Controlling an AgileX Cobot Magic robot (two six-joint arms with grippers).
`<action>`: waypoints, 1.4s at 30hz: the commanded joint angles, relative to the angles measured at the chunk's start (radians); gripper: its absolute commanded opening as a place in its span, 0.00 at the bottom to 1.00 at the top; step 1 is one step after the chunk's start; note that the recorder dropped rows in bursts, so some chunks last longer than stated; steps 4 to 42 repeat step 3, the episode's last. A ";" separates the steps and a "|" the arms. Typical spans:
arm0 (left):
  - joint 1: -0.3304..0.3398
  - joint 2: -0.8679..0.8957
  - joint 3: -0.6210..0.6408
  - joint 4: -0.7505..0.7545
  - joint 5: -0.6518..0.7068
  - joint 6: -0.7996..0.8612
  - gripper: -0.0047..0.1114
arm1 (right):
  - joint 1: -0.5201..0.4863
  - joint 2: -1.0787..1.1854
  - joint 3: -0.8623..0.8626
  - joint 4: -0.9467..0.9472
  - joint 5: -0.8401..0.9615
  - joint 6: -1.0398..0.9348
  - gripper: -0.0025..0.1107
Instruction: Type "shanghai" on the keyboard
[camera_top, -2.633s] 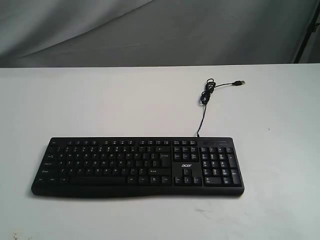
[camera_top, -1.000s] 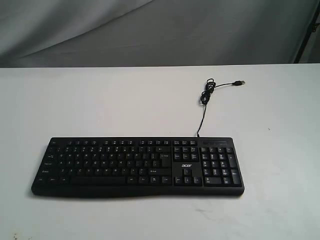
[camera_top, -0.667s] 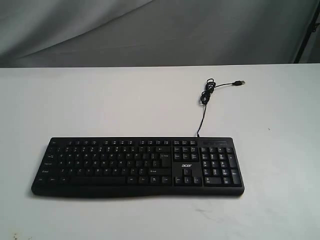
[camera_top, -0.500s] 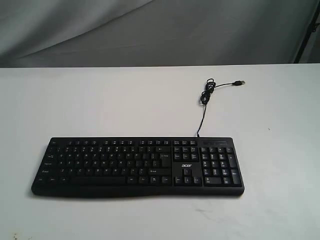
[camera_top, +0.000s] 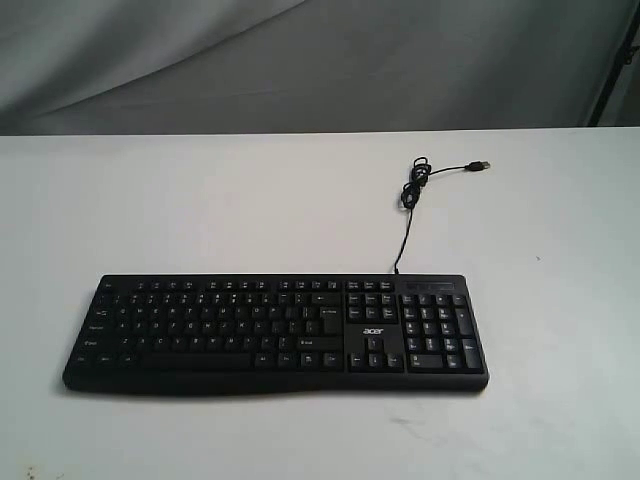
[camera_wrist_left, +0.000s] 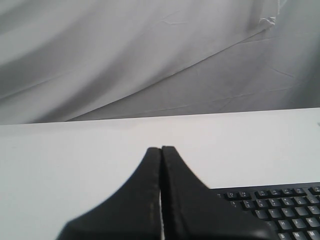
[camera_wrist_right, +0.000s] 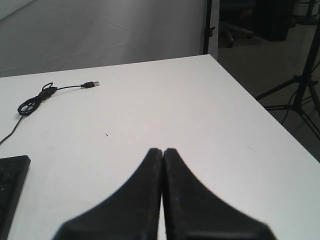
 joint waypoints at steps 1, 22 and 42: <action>-0.006 -0.002 0.002 0.000 -0.006 -0.003 0.04 | -0.004 -0.006 0.003 -0.008 -0.001 0.001 0.02; -0.006 -0.002 0.002 0.000 -0.006 -0.003 0.04 | -0.004 -0.006 0.003 -0.008 -0.001 0.004 0.02; -0.006 -0.002 0.002 0.000 -0.006 -0.003 0.04 | -0.004 -0.006 0.003 -0.008 -0.001 0.004 0.02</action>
